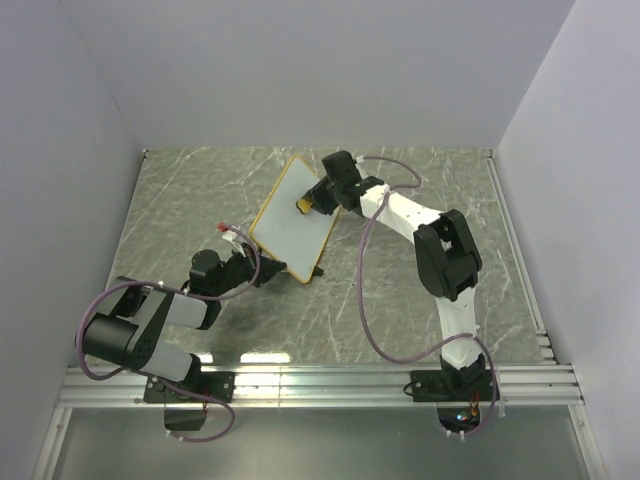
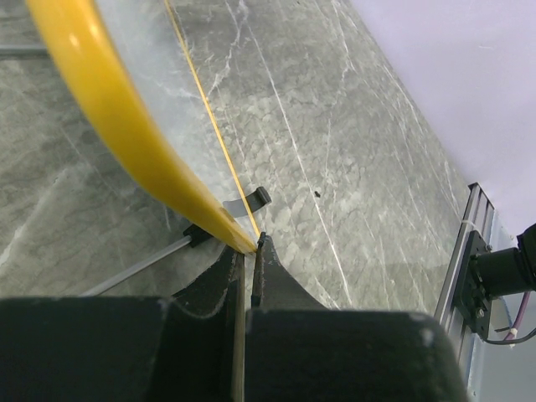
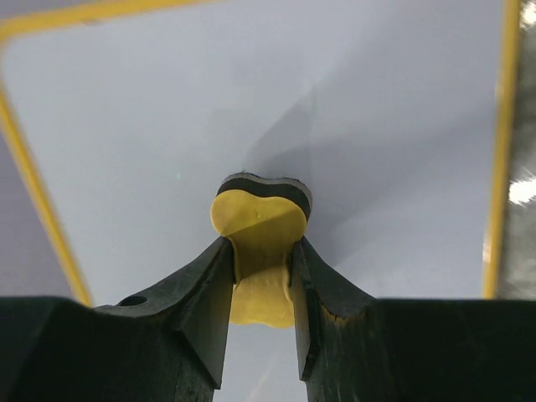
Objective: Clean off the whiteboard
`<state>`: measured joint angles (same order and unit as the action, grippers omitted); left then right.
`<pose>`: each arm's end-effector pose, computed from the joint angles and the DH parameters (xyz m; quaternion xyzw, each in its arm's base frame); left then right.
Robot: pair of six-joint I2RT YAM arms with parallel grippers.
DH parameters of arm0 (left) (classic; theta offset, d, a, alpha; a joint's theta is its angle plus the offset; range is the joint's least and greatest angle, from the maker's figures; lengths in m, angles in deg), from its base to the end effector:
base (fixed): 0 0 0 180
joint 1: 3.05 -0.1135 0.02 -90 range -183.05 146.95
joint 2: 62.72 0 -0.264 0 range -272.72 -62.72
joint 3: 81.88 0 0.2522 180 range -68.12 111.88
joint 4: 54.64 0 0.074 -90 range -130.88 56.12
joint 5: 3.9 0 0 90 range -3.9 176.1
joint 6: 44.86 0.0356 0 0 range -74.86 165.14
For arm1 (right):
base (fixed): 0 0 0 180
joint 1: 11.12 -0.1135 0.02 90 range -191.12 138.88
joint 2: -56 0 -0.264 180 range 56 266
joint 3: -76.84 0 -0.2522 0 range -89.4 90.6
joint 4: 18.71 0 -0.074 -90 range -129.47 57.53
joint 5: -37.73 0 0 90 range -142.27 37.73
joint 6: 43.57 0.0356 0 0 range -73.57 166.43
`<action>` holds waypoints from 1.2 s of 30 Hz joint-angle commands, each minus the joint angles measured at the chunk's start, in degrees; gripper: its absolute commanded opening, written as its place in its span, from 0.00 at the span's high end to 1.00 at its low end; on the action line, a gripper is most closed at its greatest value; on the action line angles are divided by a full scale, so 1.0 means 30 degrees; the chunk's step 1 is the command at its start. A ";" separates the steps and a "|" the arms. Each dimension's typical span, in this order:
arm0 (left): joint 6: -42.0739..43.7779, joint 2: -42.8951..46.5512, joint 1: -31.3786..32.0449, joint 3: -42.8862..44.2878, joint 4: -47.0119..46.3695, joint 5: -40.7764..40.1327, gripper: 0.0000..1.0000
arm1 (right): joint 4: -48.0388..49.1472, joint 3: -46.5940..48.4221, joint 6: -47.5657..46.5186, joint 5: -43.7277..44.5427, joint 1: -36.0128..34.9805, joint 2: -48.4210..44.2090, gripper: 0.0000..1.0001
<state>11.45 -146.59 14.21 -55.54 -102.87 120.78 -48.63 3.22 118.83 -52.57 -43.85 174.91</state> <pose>0.2128 -0.0873 0.1465 0.0870 0.7476 -0.4709 0.4602 0.3992 0.2568 0.2159 0.3095 0.8612 0.3216 0.2432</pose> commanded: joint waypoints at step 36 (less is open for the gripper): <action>0.1563 0.0536 0.1250 0.0084 0.0920 0.0922 1.00 | -0.0179 0.5543 0.1178 0.0187 0.0481 0.2814 1.00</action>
<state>13.04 -145.41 16.50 -55.47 -101.54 120.67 -48.65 17.60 120.60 -51.89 -41.90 182.51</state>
